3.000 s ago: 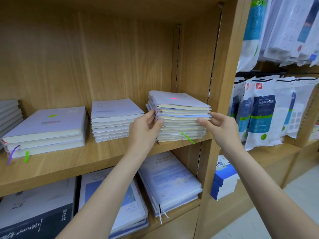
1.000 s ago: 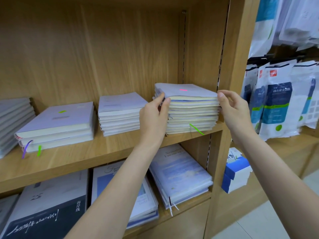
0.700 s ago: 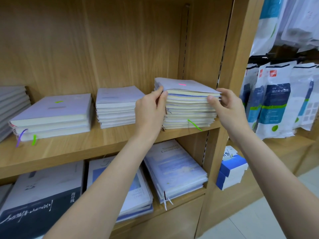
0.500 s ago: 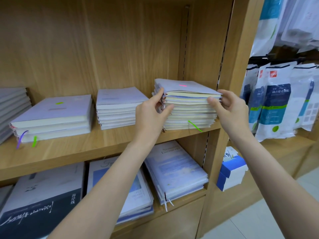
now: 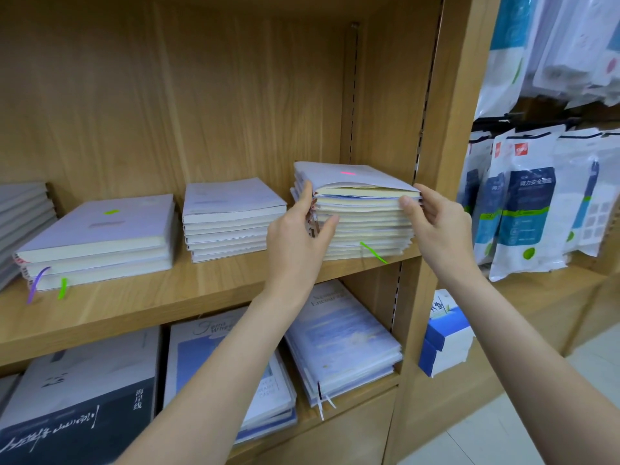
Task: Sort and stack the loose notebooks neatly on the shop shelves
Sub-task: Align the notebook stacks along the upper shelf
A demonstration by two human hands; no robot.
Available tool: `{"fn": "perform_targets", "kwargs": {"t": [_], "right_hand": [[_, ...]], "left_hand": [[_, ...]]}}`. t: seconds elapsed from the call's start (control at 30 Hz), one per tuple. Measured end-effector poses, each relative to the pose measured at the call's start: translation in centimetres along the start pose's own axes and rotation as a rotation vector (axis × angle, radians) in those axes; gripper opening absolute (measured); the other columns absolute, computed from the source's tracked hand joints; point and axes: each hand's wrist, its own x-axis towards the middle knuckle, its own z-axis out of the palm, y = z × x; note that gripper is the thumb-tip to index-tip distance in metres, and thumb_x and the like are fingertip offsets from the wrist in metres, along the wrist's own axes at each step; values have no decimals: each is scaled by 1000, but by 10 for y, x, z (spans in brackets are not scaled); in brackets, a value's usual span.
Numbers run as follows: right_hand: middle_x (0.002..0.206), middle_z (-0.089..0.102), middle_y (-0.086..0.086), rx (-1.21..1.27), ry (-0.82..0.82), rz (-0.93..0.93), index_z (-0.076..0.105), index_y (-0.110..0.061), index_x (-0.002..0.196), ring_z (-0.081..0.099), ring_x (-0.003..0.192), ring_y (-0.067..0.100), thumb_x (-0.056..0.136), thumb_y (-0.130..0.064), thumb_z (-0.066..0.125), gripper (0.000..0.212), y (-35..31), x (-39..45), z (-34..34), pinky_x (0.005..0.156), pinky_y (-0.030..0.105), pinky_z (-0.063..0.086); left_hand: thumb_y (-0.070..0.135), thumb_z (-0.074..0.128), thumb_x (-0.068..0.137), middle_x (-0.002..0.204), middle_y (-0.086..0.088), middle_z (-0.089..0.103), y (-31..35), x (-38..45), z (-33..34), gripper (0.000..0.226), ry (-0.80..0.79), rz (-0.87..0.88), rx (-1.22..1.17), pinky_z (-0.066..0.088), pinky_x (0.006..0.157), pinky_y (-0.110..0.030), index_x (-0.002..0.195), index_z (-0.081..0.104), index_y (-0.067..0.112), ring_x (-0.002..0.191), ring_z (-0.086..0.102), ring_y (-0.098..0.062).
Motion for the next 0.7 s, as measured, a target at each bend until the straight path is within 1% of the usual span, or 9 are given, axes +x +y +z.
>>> {"fn": "perform_targets", "kwargs": {"t": [0.07,0.17,0.2,0.27,0.3,0.4,0.57,0.63,0.7], "right_hand": [[115,65,14,-3,-15,0,51,-4,132,58,112,26,94,-29,54,45,0,-1,-1,103,44,39],[127,59,7,77,-44,28,42,-11,140,53,119,12,95,-28,53,50,3,-7,-6,103,27,39],[132,54,4,143,-65,50,35,-14,144,50,119,3,95,-27,53,54,5,-10,-8,101,20,38],[141,45,-1,280,-156,84,23,-20,148,46,119,-5,94,-21,55,63,12,-19,-8,99,11,37],[143,43,-2,320,-217,91,20,-22,148,47,121,-1,92,-17,57,68,18,-24,-6,101,13,38],[132,54,-5,272,-310,88,24,-21,146,57,116,10,86,-5,64,74,31,-30,3,101,23,44],[111,62,-3,150,-281,146,48,-10,128,63,102,15,82,-4,68,50,34,-20,7,99,38,46],[110,64,-1,148,-298,150,52,-10,123,63,100,14,82,-6,69,44,34,-18,6,98,36,47],[112,65,0,173,-319,165,52,-12,122,63,102,13,83,-8,68,42,32,-17,3,97,31,46]], "left_hand": [[18,67,85,112,2,67,0,-4,-1,59,33,10,0,44,92,-28,139,43,16,104,62,-16],[18,67,83,100,39,60,-9,-10,-9,57,-11,-51,-119,44,94,-21,130,44,38,100,57,9],[19,68,82,97,43,58,-15,-11,-14,55,-50,-81,-127,43,95,-21,126,45,41,101,55,13],[29,68,76,107,27,64,-24,-12,-24,53,-177,-102,-2,45,96,-28,127,52,35,107,58,1],[30,67,75,111,16,65,-26,-12,-27,55,-251,-102,73,46,97,-30,128,54,29,109,60,-8],[3,66,81,106,14,60,-24,-12,-29,55,-374,-145,83,44,94,-18,131,52,18,105,61,-7],[2,67,80,101,7,60,-22,-9,-28,45,-351,-183,178,44,93,-22,123,60,11,104,60,-13],[8,68,79,107,1,66,-21,-8,-28,41,-343,-170,268,47,96,-30,119,62,13,104,62,-18],[13,68,79,115,-2,66,-19,-7,-28,45,-357,-187,314,46,96,-30,124,59,16,107,62,-17]]}}
